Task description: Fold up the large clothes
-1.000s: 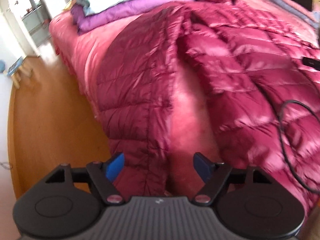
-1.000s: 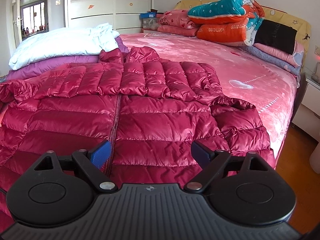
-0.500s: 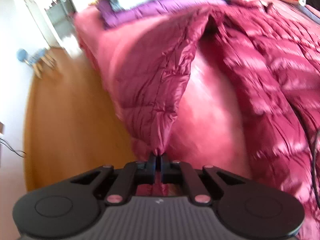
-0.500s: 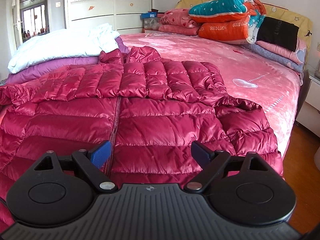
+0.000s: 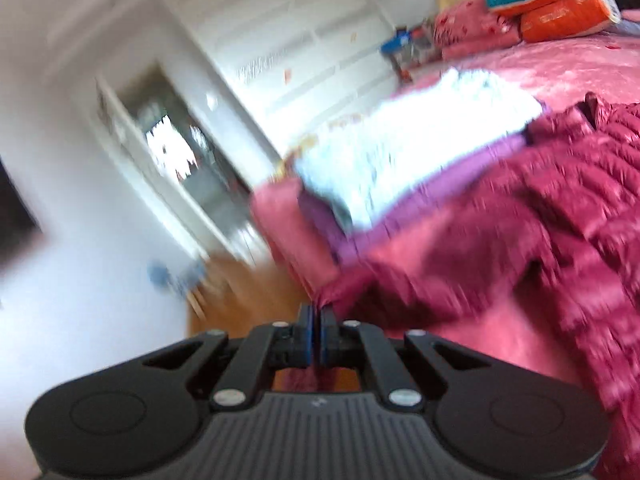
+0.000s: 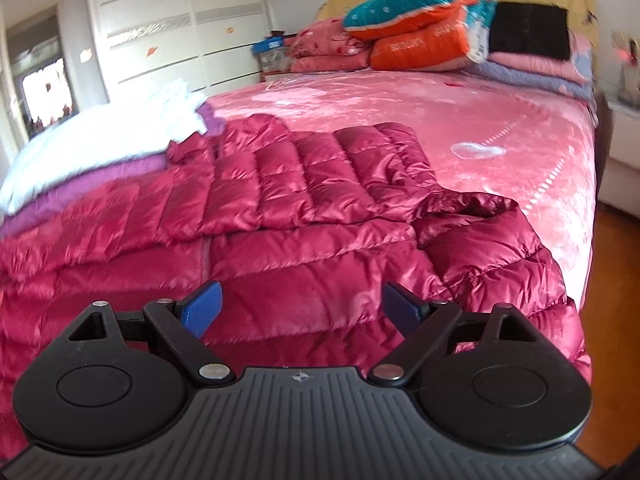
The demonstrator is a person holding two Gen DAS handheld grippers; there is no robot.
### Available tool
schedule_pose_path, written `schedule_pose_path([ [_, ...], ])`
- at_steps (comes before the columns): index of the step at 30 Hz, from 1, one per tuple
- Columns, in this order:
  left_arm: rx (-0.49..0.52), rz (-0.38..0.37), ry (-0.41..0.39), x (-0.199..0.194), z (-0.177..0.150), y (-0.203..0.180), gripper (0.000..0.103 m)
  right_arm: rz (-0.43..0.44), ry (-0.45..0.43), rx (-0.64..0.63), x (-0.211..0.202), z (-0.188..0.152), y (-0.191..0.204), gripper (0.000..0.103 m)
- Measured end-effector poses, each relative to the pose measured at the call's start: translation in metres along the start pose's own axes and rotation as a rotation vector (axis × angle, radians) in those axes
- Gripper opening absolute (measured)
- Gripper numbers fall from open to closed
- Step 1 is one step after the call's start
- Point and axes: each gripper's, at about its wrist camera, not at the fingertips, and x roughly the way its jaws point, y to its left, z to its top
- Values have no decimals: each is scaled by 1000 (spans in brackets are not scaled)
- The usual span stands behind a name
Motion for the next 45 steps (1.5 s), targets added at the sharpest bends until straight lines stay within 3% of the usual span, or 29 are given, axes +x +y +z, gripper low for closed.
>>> schedule_pose_path([
  [7, 176, -12, -206, -8, 65, -48, 1, 1, -22, 162, 7, 13, -33, 103],
  [17, 339, -192, -417, -31, 118, -171, 3, 15, -51, 316, 22, 28, -70, 103],
  [26, 409, -380, -469, -32, 125, -280, 5, 33, -69, 395, 42, 37, -98, 103],
  [29, 430, -429, -459, -30, 117, -305, 14, 39, -72, 420, 49, 41, -106, 103],
  [30, 429, -444, -456, -29, 115, -311, 24, 42, -76, 429, 51, 42, -108, 103],
  [31, 423, -455, -454, -30, 113, -313, 41, 43, -80, 437, 53, 43, -111, 103],
  [32, 413, -472, -455, -31, 112, -314, 45, 42, -83, 445, 55, 44, -113, 103],
  [39, 293, -554, -444, -46, 100, -287, 53, 58, -87, 488, 66, 48, -121, 103],
  [42, 199, -570, -397, -44, 92, -263, 54, 81, -85, 473, 69, 50, -114, 103],
  [45, 103, -538, -328, -27, 80, -239, 56, 100, -96, 427, 69, 54, -103, 103],
])
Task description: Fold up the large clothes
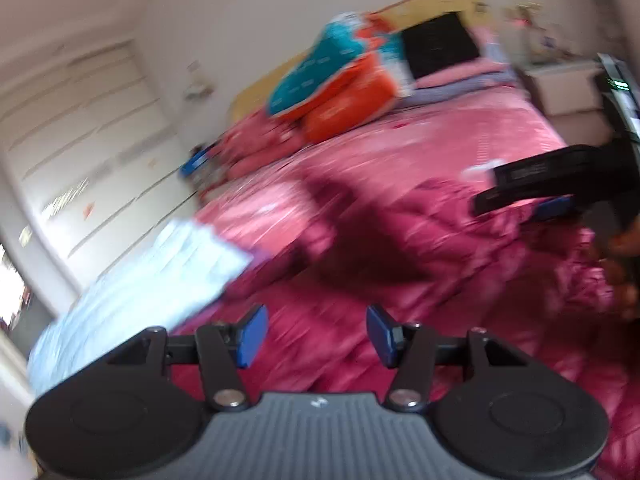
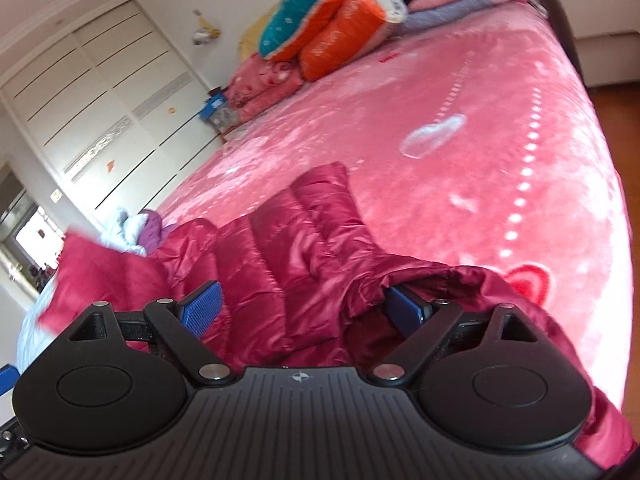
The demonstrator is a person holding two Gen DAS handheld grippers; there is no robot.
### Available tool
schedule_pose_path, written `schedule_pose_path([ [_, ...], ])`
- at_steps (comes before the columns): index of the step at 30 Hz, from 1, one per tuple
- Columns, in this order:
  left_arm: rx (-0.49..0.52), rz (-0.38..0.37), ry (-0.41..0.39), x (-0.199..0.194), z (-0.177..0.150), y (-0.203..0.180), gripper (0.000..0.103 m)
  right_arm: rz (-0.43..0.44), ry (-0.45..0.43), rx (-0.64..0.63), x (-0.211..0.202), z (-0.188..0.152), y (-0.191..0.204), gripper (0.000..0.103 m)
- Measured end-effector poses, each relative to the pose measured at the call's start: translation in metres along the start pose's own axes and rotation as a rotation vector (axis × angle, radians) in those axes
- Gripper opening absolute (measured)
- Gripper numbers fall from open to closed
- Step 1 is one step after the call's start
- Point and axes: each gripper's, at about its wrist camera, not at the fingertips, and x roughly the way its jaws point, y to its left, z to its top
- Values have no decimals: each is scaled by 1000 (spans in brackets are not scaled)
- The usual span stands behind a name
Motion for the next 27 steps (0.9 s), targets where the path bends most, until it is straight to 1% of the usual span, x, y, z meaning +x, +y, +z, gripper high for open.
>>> schedule_pose_path([
  [2, -72, 49, 38, 5, -14, 19, 56, 8, -9, -28, -1, -1, 7, 103],
  [4, -184, 89, 85, 14, -28, 40, 56, 0, -49, -74, -6, -2, 16, 103],
  [5, -246, 103, 96, 19, -33, 50, 56, -9, -70, -99, -9, -4, 20, 103],
  [6, -312, 115, 101, 24, -37, 60, 56, -22, -86, -118, -10, -5, 24, 103],
  [8, -413, 140, 100, 33, -40, 76, 55, -57, -106, -139, -11, -7, 28, 103],
  [11, -523, 141, 73, 44, -40, 92, 55, -112, -159, -170, -14, -9, 35, 103],
  [13, -555, 138, 53, 53, -37, 96, 56, -141, -169, -188, -14, -12, 39, 103],
  [15, -566, 129, 43, 63, -36, 97, 58, -164, -135, -187, -9, -17, 41, 103],
  [16, -567, 125, 50, 71, -37, 97, 59, -165, -110, -185, -5, -19, 42, 103],
  [18, -578, 115, 95, 88, -42, 98, 59, -157, -70, -196, -2, -24, 44, 103],
  [21, -587, 81, 139, 105, -51, 90, 59, -138, -17, -224, 4, -28, 49, 103],
  [23, -572, 55, 138, 109, -51, 78, 59, -107, 22, -230, 8, -30, 51, 103],
  [25, -573, 17, 128, 107, -50, 72, 59, -48, 78, -232, 13, -34, 53, 103],
  [27, -554, 12, 116, 105, -49, 67, 59, -31, 109, -282, 13, -41, 59, 103],
])
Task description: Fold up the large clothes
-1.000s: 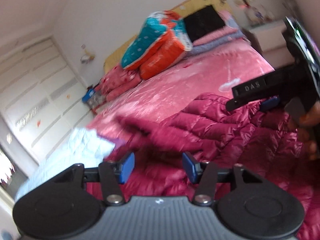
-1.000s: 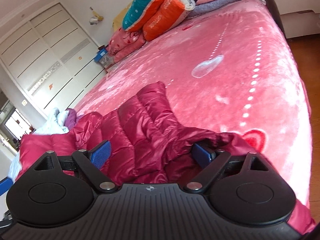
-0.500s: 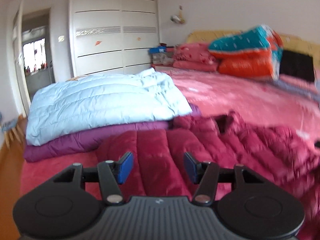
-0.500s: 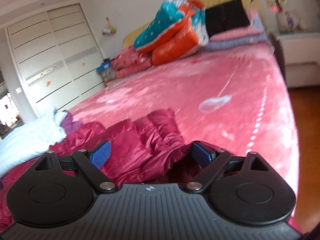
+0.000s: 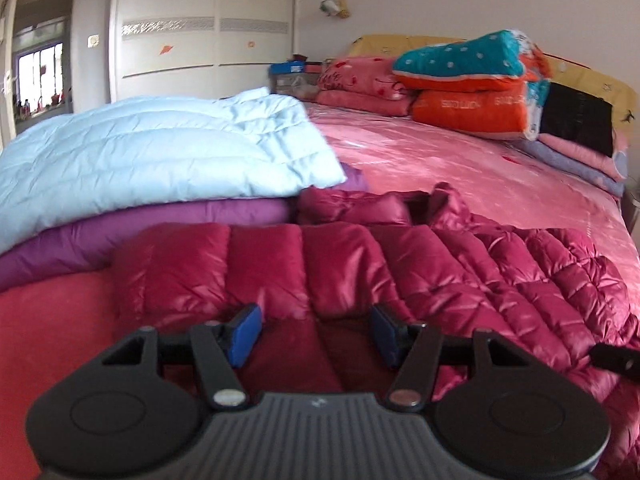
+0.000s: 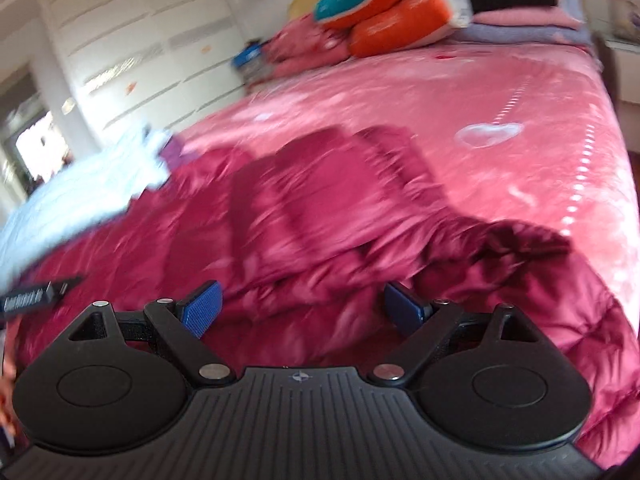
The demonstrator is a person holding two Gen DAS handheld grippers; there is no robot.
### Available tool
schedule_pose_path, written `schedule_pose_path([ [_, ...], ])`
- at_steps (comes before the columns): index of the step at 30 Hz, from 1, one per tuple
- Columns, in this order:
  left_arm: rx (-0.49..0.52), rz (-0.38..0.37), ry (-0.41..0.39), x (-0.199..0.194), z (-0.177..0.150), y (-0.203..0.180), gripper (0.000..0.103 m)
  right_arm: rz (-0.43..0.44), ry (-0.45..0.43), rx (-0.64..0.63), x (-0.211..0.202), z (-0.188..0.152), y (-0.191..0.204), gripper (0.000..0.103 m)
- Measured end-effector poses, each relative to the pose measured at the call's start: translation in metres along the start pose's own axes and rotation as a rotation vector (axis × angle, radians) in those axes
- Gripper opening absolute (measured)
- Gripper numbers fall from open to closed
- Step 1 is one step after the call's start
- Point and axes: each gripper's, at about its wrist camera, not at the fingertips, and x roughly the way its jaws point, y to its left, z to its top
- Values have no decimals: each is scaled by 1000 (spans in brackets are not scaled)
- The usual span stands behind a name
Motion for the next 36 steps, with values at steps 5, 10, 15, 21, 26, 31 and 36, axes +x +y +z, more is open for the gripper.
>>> schedule_pose_path([
  [5, 19, 10, -37, -17, -1, 6, 60, 43, -75, -120, -23, -11, 16, 103],
  [10, -19, 70, -120, -48, -2, 31, 67, 31, -175, -126, -36, -6, 19, 103],
  [15, -159, 122, -134, -53, 6, 67, 66, 96, -187, -2, -23, 16, 14, 103],
  [21, -202, 93, -161, -37, 21, 64, 65, 184, -199, -90, 8, 29, 47, 103],
  [26, -176, 48, -125, -8, 19, 42, 65, 154, -161, -205, 36, 36, 72, 103],
  [31, -71, 81, -71, 23, 6, 23, 65, 15, -83, -355, 66, 38, 80, 103],
  [36, 7, 131, -81, 39, -7, 29, 71, -36, -6, -337, 87, 45, 64, 103],
])
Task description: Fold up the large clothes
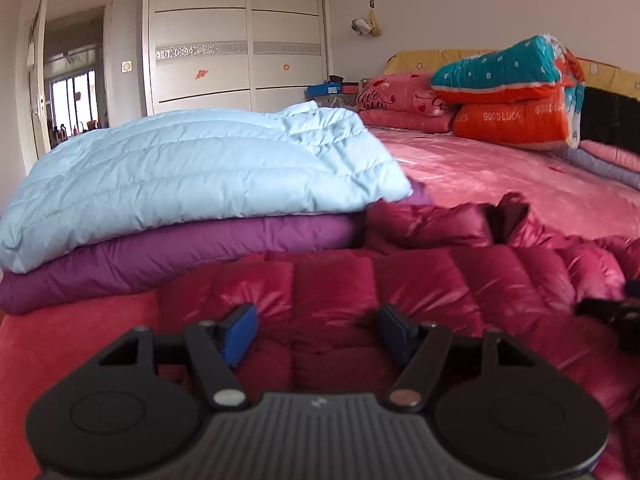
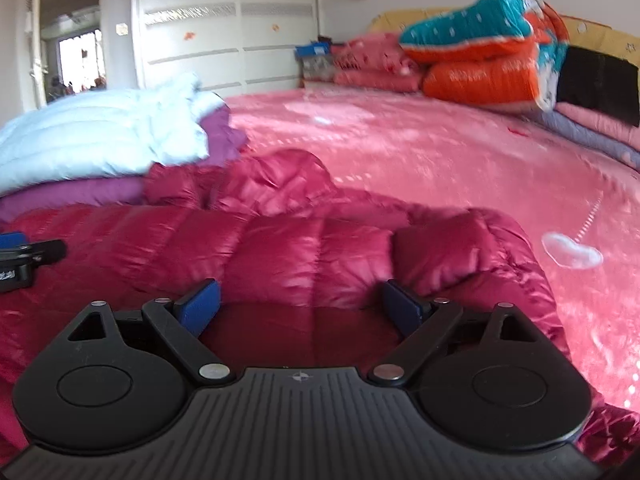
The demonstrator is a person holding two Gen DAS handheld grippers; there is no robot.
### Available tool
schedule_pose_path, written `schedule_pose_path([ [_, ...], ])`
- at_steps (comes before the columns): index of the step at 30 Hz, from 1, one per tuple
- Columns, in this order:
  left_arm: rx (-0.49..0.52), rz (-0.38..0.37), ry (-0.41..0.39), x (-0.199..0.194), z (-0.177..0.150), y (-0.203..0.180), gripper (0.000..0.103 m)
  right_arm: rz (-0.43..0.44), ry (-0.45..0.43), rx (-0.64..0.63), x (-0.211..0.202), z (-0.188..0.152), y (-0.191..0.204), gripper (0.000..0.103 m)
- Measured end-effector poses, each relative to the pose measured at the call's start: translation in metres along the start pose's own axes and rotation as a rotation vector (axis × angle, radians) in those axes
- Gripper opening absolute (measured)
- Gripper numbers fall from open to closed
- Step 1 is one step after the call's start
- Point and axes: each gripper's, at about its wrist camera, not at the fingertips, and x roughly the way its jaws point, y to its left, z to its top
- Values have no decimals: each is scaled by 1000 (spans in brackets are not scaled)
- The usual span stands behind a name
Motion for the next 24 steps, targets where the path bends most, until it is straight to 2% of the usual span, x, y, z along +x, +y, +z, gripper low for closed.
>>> schedule_pose_path([
  [4, 10, 6, -6, 7, -9, 4, 80, -11, 20, -4, 13, 1, -9, 103],
  [12, -20, -19, 19, 22, -22, 7, 83, -3, 85, -4, 35, -9, -15, 103],
  [18, -40, -33, 46, 28, -25, 9, 85, -11, 62, -11, 42, -15, -12, 103],
  [24, -45, -35, 46, 23, -21, 10, 86, 19, 12, 20, 26, -23, -16, 103],
])
